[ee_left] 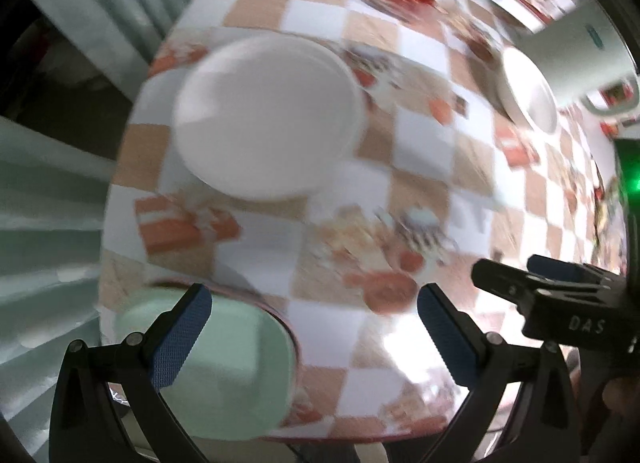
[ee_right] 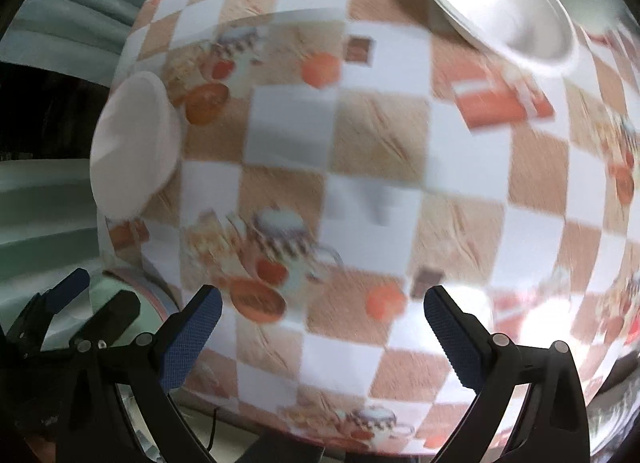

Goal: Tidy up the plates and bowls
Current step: 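Move the right tool to a second white foam plate near the kettle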

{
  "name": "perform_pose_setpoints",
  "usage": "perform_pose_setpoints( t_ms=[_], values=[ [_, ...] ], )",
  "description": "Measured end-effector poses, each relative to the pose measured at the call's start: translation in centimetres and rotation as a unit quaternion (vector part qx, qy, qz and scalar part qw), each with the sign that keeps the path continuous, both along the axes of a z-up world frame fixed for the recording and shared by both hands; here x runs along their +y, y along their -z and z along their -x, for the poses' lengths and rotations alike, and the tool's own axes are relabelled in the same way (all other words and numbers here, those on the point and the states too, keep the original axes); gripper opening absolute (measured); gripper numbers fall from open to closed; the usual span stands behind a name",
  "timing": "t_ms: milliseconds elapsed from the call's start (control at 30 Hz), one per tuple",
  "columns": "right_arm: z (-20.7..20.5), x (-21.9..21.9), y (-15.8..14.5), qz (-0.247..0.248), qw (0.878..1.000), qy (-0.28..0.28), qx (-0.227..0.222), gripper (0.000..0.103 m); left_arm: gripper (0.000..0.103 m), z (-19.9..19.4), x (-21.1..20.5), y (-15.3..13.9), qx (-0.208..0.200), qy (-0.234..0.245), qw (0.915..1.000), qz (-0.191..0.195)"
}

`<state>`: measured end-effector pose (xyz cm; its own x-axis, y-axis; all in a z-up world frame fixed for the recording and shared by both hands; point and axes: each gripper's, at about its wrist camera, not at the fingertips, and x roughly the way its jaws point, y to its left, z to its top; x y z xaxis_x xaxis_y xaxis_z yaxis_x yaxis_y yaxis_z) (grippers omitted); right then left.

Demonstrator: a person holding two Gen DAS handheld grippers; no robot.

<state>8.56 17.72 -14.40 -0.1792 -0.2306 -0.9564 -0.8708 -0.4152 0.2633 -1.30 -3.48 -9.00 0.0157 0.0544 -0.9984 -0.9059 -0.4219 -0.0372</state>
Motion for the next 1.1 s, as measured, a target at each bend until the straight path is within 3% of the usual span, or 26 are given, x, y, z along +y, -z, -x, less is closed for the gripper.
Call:
perform_pose_setpoints(
  t_ms=[300, 467, 967, 1100],
  values=[
    [-8.0, -2.0, 1.5, 0.021, 0.998, 0.065, -0.016, 0.102, 0.103, -6.1, -0.2, 1.7, -0.049, 0.059, 0.9963, 0.039],
    [-11.6, -2.0, 2.4, 0.035, 0.994, 0.102, -0.022, 0.102, 0.103, -8.2, 0.5, 2.4, -0.051, 0.081, 0.9938, 0.056],
    [-16.3, 0.6, 3.6, 0.052, 0.988, 0.143, -0.024, 0.102, 0.103, -10.2, 3.9, 4.1, -0.051, 0.099, 0.9902, 0.084],
    [-17.3, 2.3, 3.4, 0.05, 0.988, 0.148, -0.023, 0.102, 0.103, -10.2, 5.6, 3.9, -0.047, 0.099, 0.9912, 0.074]
  ],
)
